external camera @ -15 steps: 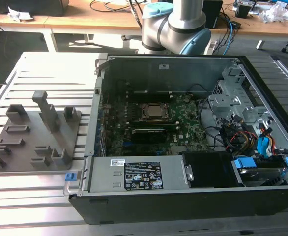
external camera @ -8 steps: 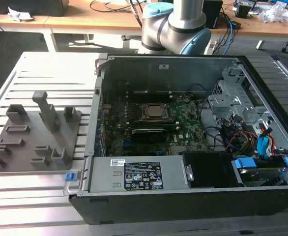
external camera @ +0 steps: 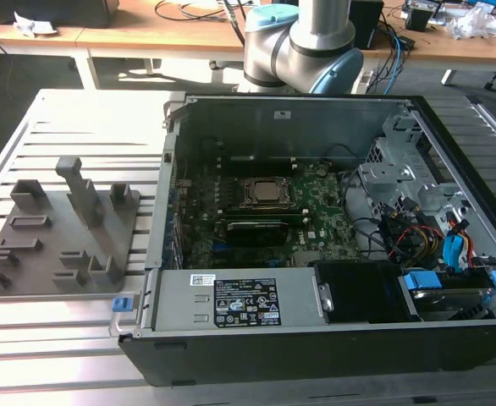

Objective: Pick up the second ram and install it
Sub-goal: 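Pick up the second ram and move it above second insertion slot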

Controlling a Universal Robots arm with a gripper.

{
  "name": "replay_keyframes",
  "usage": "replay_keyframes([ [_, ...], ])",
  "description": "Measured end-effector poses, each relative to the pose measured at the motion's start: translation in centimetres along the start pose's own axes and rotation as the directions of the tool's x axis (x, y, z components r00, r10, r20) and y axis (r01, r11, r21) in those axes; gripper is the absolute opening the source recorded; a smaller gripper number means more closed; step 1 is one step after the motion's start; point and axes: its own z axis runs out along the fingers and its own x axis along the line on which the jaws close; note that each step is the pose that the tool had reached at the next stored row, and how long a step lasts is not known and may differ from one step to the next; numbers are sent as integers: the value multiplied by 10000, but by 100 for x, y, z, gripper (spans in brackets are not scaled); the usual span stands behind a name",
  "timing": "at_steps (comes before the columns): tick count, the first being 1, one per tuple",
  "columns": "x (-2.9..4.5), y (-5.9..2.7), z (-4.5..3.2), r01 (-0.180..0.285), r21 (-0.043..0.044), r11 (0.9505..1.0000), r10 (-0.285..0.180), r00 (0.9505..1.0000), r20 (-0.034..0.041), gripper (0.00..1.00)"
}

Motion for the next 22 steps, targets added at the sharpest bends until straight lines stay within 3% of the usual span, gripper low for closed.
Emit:
replay_keyframes([
  [11, -20, 27, -590, 0, -1, 10000, 0, 10000, -1, 14],
  [15, -24, 33, -726, 0, 0, 10000, 0, 10000, -1, 14],
  [17, -29, 39, -858, 0, 0, 10000, 0, 10000, -1, 14],
  [20, -33, 45, -977, 0, 0, 10000, 0, 10000, 0, 14],
  [22, -34, 46, -994, 0, 0, 10000, 0, 10000, 4, 14],
])
